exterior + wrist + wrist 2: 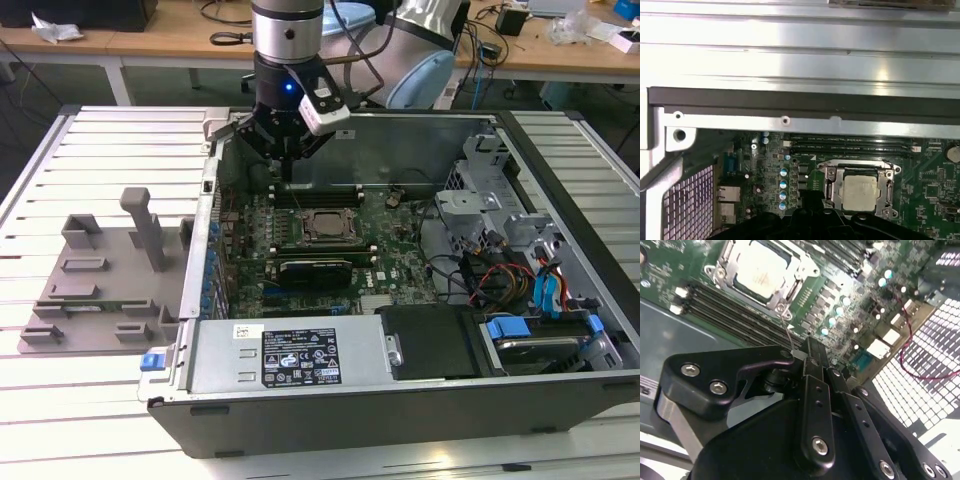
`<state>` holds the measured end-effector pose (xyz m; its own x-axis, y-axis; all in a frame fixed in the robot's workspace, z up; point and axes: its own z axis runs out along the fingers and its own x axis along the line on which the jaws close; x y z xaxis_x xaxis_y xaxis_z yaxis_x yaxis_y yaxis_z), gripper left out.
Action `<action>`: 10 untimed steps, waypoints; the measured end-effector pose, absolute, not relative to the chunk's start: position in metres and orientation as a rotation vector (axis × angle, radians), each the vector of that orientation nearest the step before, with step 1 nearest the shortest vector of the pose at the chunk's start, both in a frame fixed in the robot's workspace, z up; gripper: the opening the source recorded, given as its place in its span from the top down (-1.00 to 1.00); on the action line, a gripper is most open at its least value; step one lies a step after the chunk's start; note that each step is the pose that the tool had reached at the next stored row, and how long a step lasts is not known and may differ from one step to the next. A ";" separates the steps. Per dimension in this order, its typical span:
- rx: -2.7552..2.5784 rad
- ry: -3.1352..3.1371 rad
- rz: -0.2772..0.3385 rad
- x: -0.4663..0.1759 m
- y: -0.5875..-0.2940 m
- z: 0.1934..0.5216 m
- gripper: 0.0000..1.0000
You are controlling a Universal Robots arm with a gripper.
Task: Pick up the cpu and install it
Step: 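Install the first cpu locking lever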
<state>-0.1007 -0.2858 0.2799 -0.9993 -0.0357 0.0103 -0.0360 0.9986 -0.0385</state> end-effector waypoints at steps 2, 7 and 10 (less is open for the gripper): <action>0.056 -3.131 0.060 -0.105 -0.283 0.279 0.79; 0.056 -3.131 0.061 -0.110 -0.278 0.273 0.79; 0.057 -3.131 0.061 -0.111 -0.276 0.268 0.79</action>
<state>-0.1109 -0.2758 0.2679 -0.9993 -0.0359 0.0103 -0.0363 0.9986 -0.0385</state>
